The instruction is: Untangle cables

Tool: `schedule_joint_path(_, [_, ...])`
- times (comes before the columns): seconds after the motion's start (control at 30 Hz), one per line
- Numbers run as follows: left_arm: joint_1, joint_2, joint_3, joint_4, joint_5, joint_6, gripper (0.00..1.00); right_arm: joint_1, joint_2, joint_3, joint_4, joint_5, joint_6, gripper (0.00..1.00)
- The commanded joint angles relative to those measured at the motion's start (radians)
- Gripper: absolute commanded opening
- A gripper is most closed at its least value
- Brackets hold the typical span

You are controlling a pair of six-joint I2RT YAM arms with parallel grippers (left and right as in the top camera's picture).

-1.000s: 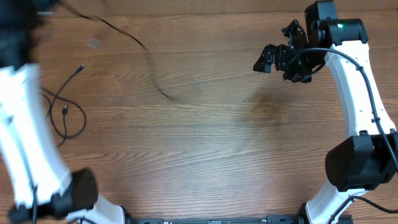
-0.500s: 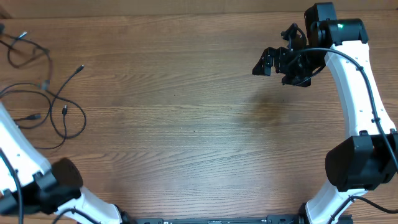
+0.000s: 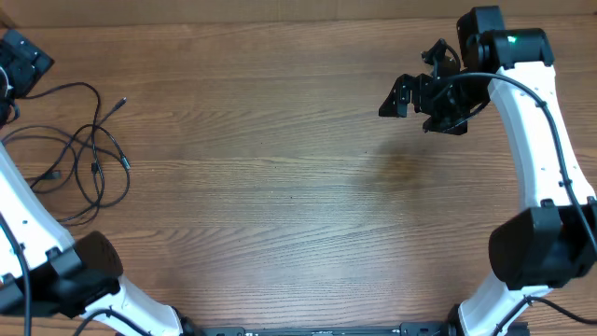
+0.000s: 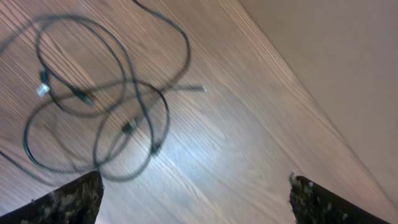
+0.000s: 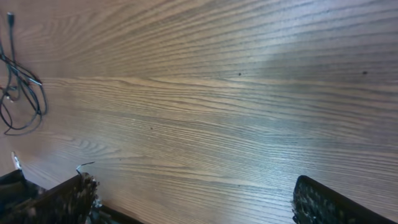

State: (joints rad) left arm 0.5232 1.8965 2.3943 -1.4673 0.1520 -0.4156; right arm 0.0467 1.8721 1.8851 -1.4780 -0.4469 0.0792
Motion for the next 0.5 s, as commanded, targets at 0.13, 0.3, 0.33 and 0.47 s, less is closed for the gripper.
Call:
schedule_joint_path(0.13, [-0.013, -0.105, 0.010, -0.081, 0.108, 0.034, 1.00, 0.004, -0.358, 0.015, -0.046, 0.179, 0.071, 1.00])
schedule_joint_path(0.3, [-0.013, -0.098, 0.010, -0.126, 0.101, 0.034, 1.00, 0.004, -0.563, 0.015, -0.104, 0.237, 0.074, 1.00])
schedule_joint_path(0.33, [-0.013, -0.098, 0.010, -0.126, 0.100, 0.034, 1.00, 0.004, -0.583, 0.015, -0.103, 0.226, 0.081, 1.00])
schedule_joint_path(0.47, [-0.013, -0.098, 0.010, -0.126, 0.100, 0.034, 0.99, 0.004, -0.712, 0.015, -0.103, 0.215, 0.080, 1.00])
